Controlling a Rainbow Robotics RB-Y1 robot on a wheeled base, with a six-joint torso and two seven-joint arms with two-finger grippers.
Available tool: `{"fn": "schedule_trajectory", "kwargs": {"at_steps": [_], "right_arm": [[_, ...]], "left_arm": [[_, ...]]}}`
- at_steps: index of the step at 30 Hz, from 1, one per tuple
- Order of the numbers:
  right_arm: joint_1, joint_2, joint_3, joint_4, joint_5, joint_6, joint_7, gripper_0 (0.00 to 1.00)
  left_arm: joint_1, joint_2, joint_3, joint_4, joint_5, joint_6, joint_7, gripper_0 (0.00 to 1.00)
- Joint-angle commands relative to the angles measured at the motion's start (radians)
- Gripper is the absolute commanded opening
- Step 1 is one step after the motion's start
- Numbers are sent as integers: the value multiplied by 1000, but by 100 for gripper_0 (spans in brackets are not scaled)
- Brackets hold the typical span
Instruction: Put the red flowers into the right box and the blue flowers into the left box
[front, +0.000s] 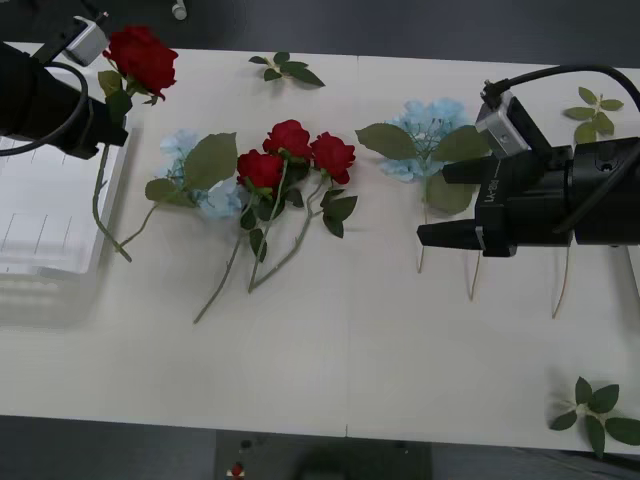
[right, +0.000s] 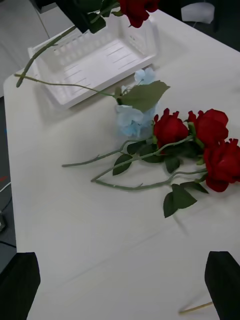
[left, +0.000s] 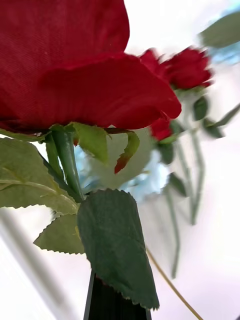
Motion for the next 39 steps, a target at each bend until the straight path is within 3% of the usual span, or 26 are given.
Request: {"fn": "schedule_trajectory", "kwargs": {"at_steps": [1, 12, 27, 35, 39], "right_arm": [[-18, 4, -10, -16, -1, -27, 30, 97], [-4, 24, -10, -17, 2, -107, 34, 97], [2, 55, -10, -47, -208, -118, 10, 97], [76, 171, -33, -122, -216, -326, -90, 96], [125, 226, -60, -120, -205, -362, -90, 97]], "left_arm": [[11, -46, 27, -7, 132, -61, -110, 0], [19, -207, 21, -7, 415, -202, -180, 0], [20, -337, 39, -5, 550, -294, -564, 0], [39, -392, 27, -5, 559, -297, -795, 0], [40, -421, -8, -5, 590, -339, -849, 0]]}}
